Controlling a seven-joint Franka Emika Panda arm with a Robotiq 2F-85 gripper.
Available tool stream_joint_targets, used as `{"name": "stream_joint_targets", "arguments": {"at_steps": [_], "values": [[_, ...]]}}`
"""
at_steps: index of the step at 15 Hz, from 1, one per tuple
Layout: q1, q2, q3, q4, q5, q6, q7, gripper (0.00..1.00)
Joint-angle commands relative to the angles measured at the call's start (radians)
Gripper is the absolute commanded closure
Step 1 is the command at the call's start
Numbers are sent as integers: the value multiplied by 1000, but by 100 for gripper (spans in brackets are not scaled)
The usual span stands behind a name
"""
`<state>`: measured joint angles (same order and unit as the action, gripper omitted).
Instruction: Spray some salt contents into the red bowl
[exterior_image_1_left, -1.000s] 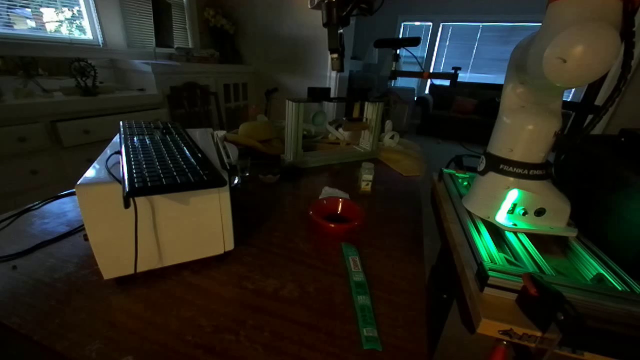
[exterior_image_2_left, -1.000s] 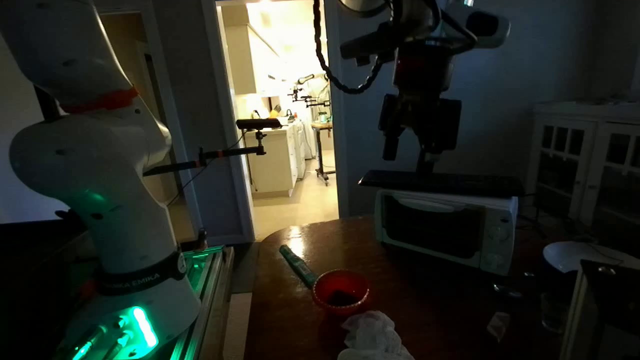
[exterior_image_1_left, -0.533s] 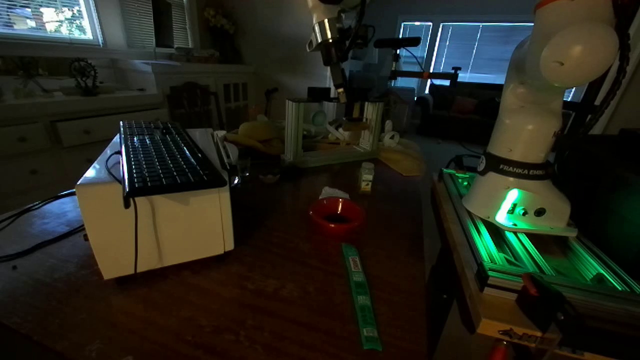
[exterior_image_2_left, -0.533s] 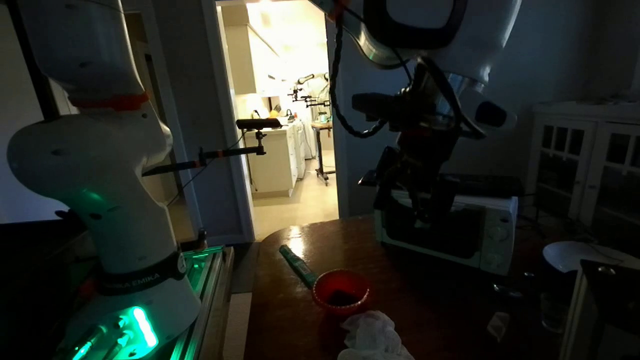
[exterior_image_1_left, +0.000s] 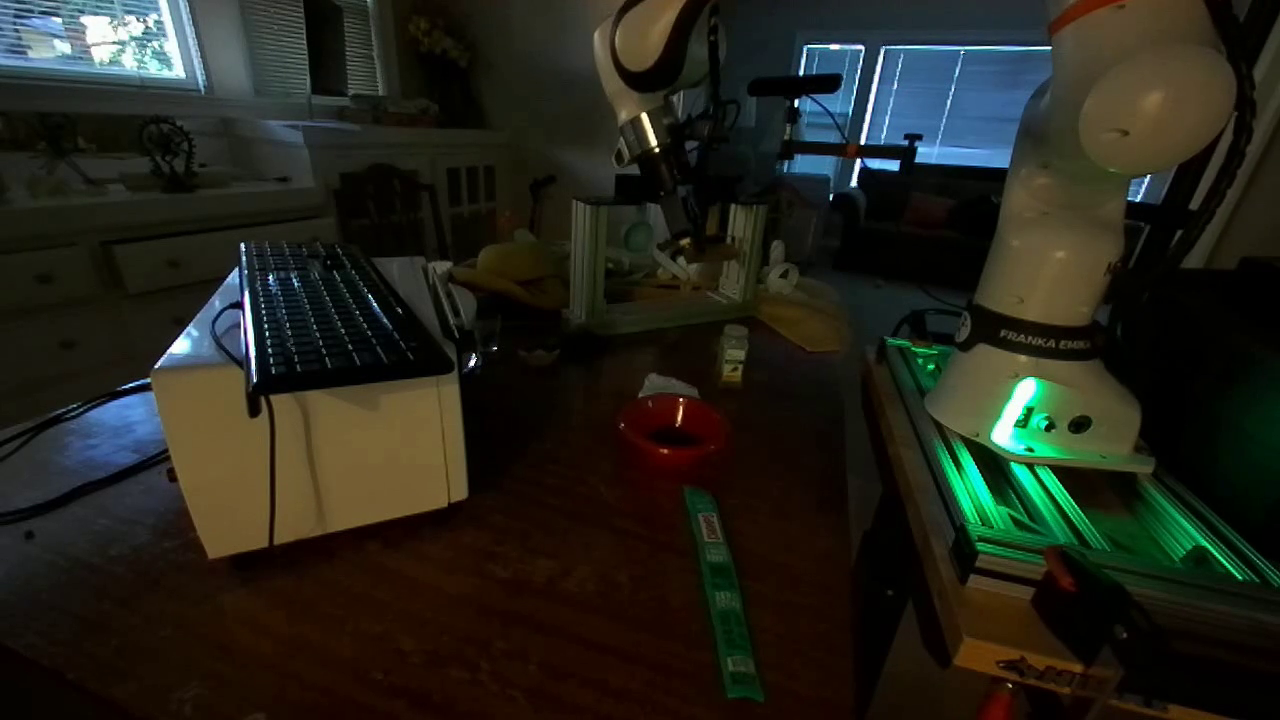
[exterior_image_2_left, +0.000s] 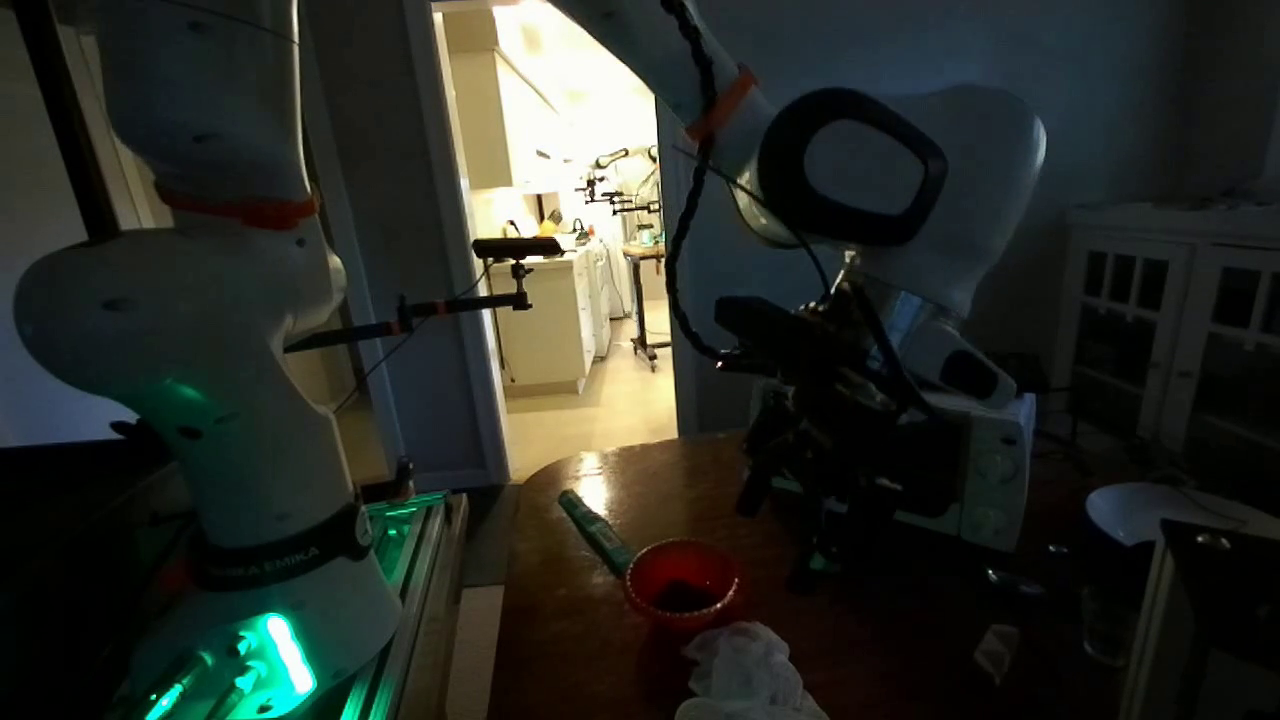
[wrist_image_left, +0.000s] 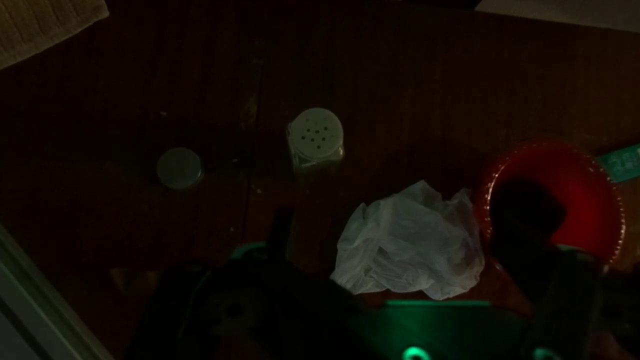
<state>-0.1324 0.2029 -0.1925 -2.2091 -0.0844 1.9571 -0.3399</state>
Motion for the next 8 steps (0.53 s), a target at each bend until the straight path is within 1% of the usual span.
{"name": "stream_joint_targets", "arguments": {"at_steps": [1, 4, 5, 6, 8], "values": [[-23, 59, 20, -37, -34, 94, 15, 0], [-37, 103, 22, -56, -33, 148, 11, 0], [-43, 114, 22, -47, -22, 127, 15, 0], [-41, 94, 29, -44, -16, 114, 9, 0], [-48, 111, 29, -44, -16, 114, 9, 0]]}}
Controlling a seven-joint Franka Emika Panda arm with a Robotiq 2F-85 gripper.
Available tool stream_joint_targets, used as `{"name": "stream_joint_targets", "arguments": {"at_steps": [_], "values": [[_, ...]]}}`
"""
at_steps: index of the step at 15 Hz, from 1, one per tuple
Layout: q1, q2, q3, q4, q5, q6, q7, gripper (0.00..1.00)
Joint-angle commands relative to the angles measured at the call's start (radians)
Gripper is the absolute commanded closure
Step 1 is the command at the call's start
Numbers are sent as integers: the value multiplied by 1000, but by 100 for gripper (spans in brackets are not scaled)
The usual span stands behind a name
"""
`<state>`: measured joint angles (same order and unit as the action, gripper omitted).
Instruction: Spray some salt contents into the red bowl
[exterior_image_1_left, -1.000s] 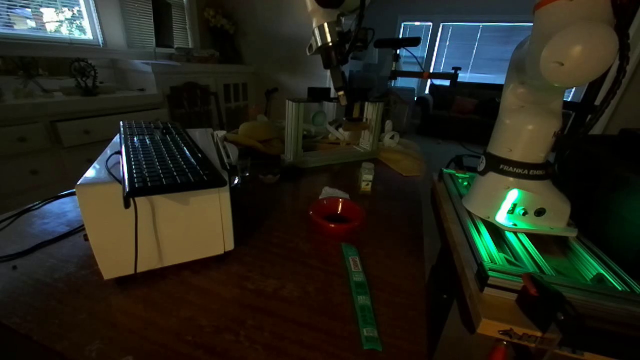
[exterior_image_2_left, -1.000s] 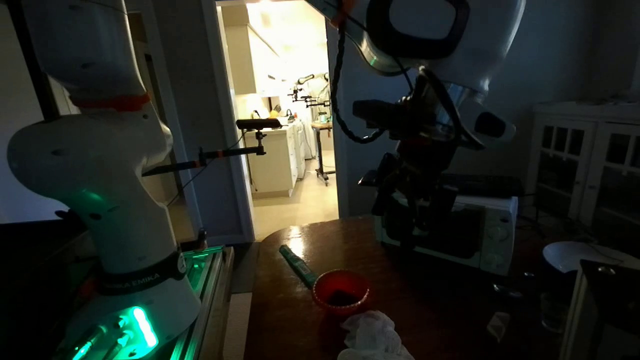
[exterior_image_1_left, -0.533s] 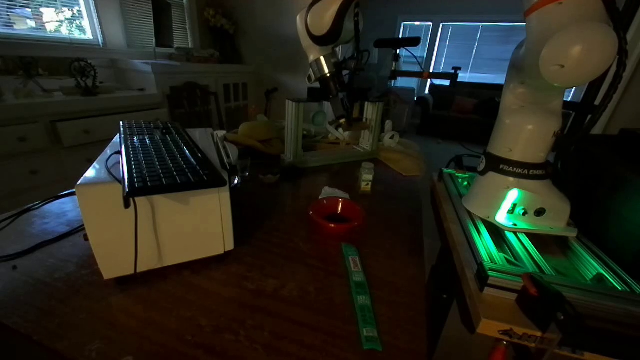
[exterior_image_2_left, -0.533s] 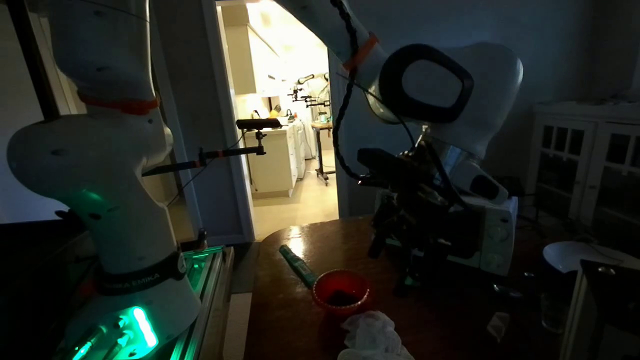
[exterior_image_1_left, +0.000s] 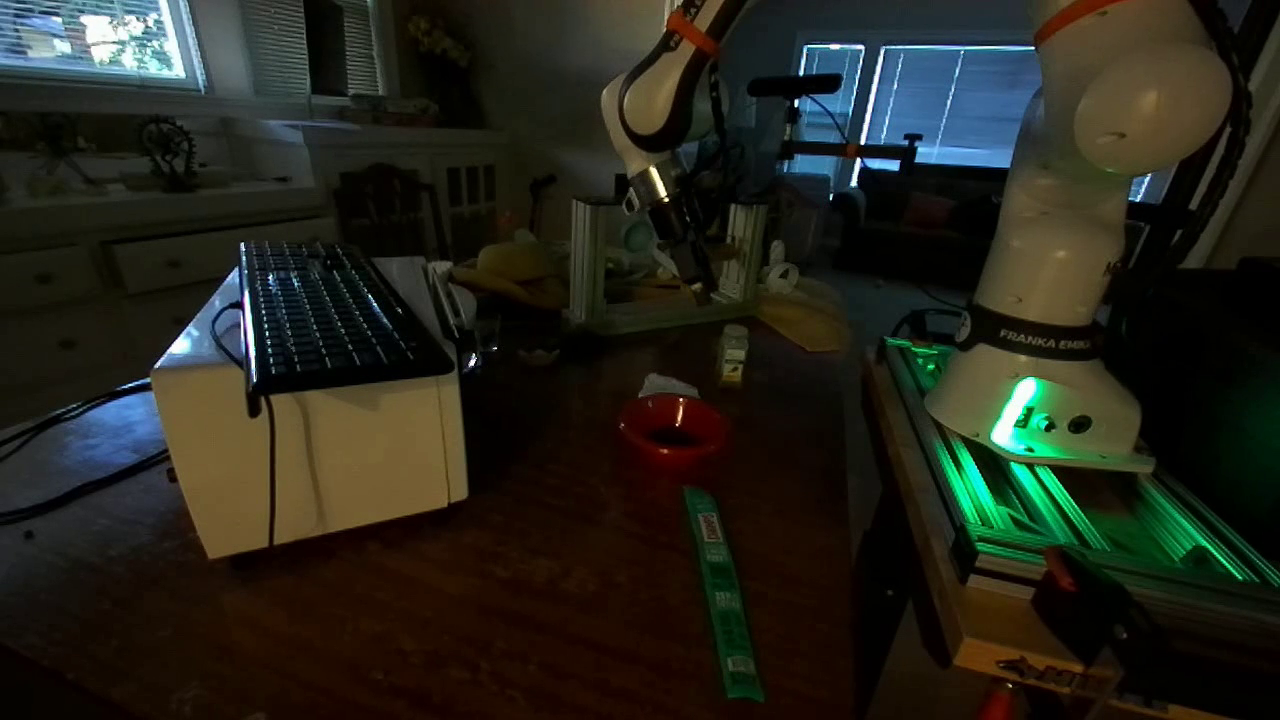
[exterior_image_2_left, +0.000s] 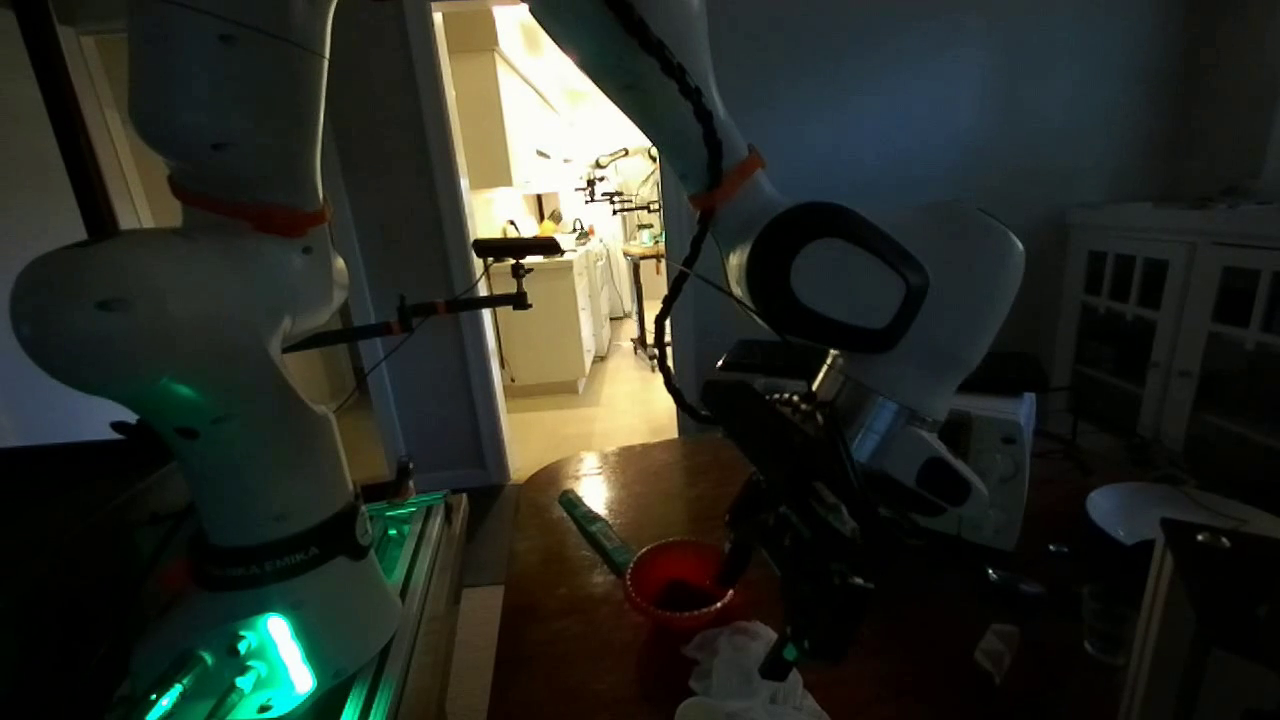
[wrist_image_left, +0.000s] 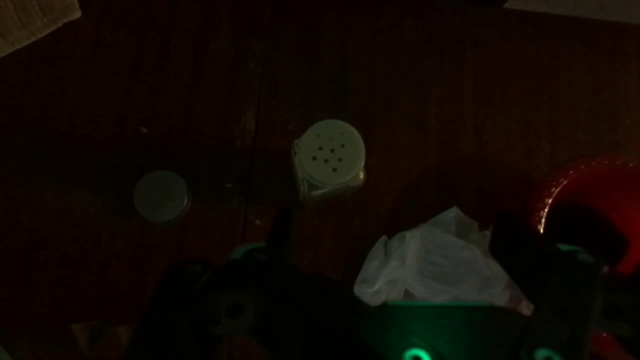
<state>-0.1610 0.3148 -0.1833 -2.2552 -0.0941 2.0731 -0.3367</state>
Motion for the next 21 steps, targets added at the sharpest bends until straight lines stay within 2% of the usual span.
{"name": "stream_joint_targets", "arguments": {"at_steps": [1, 5, 12, 16, 21], "values": [[-21, 1, 20, 2, -7, -2, 5, 0], [-23, 28, 29, 6, -14, -3, -23, 0], [-25, 142, 55, 89, -41, -17, -58, 0], [-14, 213, 53, 152, -100, -81, -40, 0], [-18, 286, 62, 225, -110, -184, -36, 0]]}}
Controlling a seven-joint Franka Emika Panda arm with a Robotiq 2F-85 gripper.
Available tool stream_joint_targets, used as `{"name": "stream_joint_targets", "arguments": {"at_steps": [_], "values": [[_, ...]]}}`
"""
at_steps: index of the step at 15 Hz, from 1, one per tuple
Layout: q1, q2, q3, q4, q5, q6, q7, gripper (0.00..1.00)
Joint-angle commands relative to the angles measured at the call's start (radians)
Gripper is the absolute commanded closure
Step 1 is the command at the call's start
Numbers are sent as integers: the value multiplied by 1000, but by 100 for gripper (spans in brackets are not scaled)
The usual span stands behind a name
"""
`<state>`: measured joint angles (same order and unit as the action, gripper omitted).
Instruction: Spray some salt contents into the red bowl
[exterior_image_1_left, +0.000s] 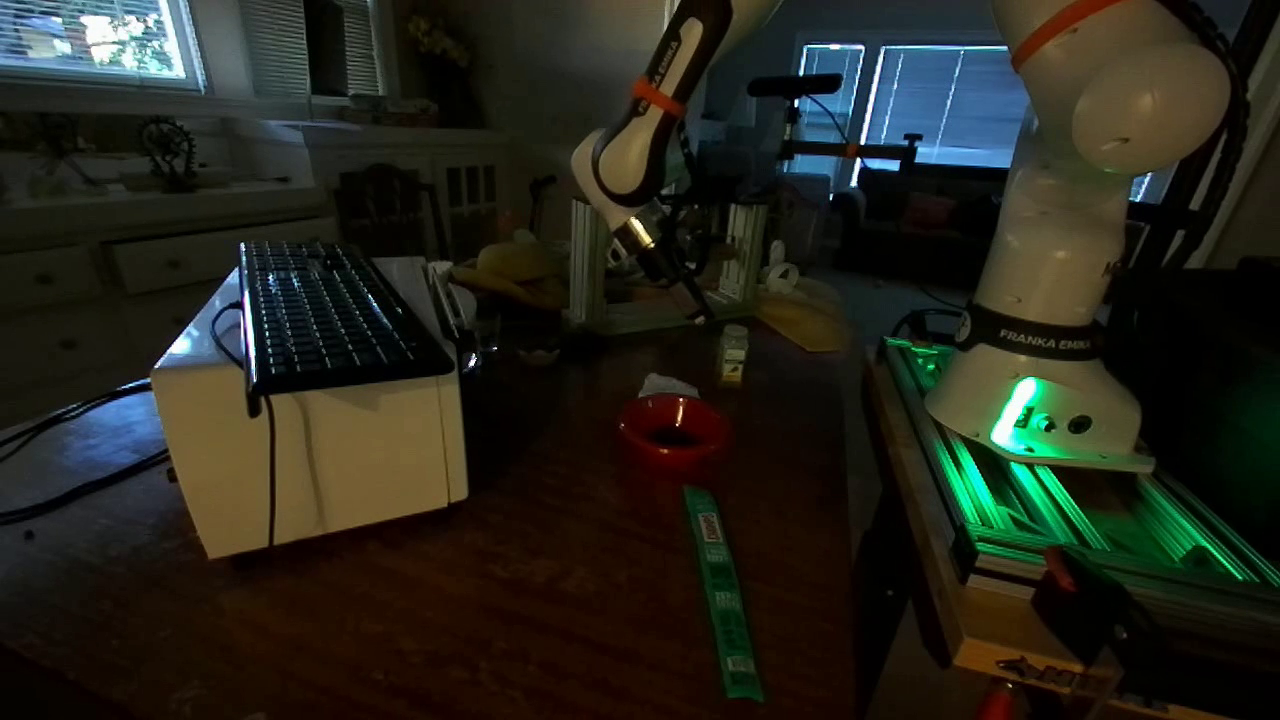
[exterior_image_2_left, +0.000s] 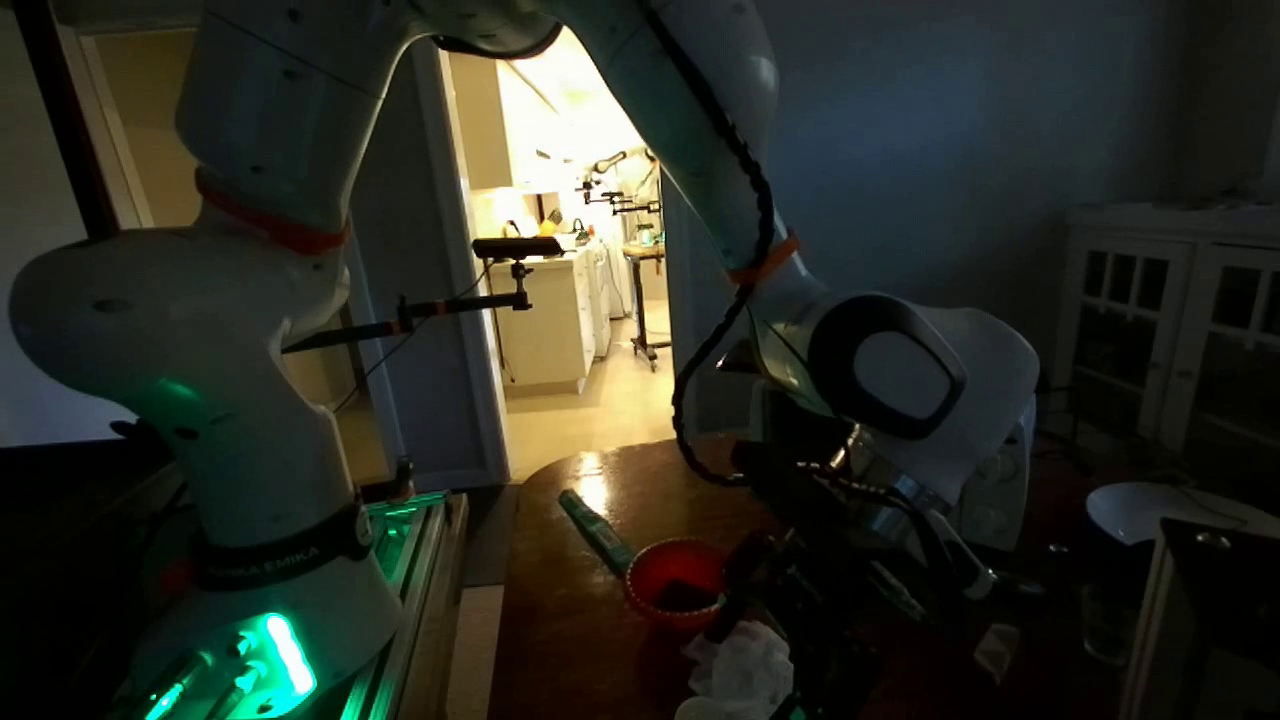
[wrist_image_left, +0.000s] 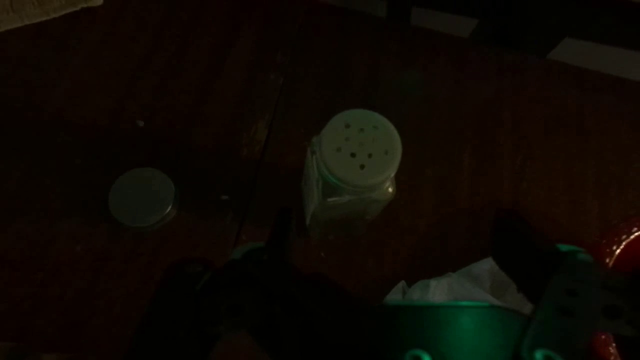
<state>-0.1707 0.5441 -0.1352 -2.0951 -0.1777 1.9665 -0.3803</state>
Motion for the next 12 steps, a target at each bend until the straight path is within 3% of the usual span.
{"name": "stream_joint_targets", "arguments": {"at_steps": [1, 9, 12], "values": [[-7, 69, 14, 80, -29, -102, 11, 0], [-3, 150, 14, 156, -64, -204, 33, 0], [-16, 127, 25, 132, -55, -171, 28, 0]]}}
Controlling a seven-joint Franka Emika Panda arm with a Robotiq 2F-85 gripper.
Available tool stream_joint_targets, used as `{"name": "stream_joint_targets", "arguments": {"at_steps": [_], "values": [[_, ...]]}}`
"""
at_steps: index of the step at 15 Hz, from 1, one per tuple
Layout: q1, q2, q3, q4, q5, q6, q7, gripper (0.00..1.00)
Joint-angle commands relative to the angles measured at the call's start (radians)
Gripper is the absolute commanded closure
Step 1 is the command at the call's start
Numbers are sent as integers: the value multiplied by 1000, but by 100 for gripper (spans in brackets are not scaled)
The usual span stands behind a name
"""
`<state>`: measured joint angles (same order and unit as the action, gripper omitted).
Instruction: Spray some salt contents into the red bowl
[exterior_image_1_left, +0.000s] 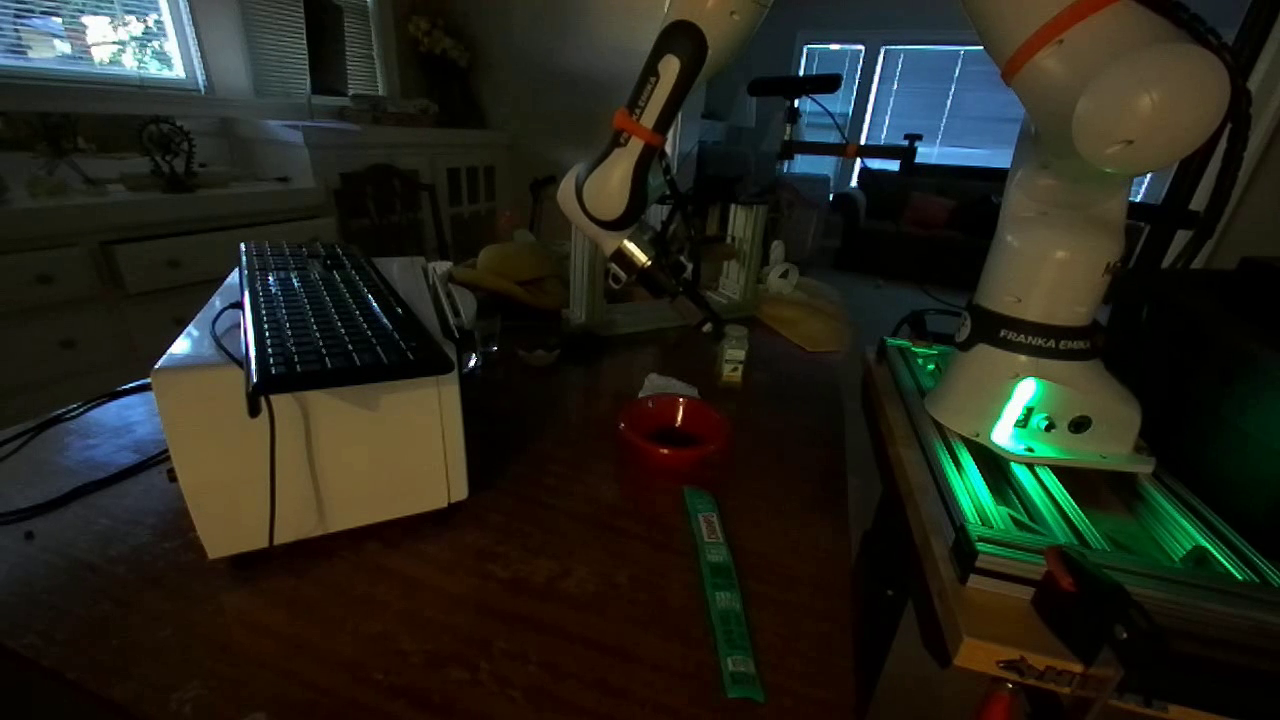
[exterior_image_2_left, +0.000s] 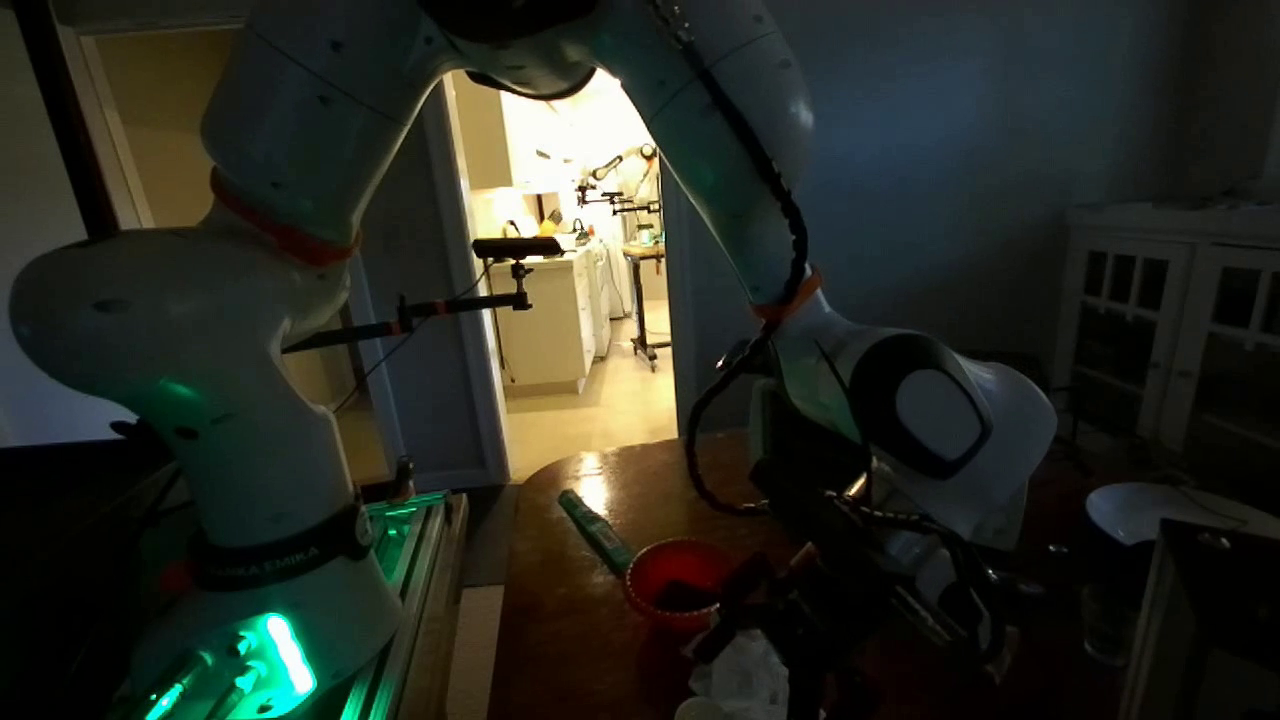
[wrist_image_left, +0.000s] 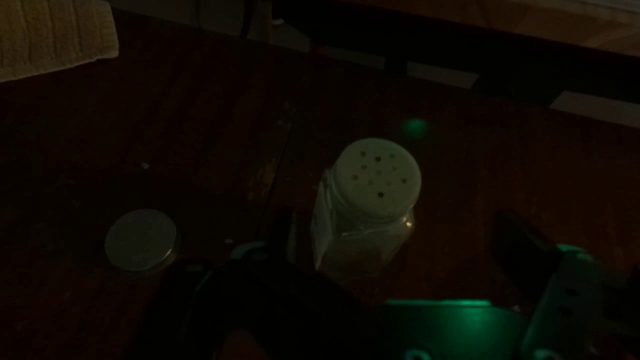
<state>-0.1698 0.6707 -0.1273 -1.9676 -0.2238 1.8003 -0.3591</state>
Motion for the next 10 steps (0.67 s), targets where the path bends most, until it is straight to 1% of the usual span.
{"name": "stream_joint_targets", "arguments": {"at_steps": [1, 5, 10], "values": [[-16, 4, 17, 8, -10, -6, 9, 0], [-13, 21, 19, 26, -12, -19, 12, 0], [18, 62, 28, 70, -63, -61, 13, 0]]}}
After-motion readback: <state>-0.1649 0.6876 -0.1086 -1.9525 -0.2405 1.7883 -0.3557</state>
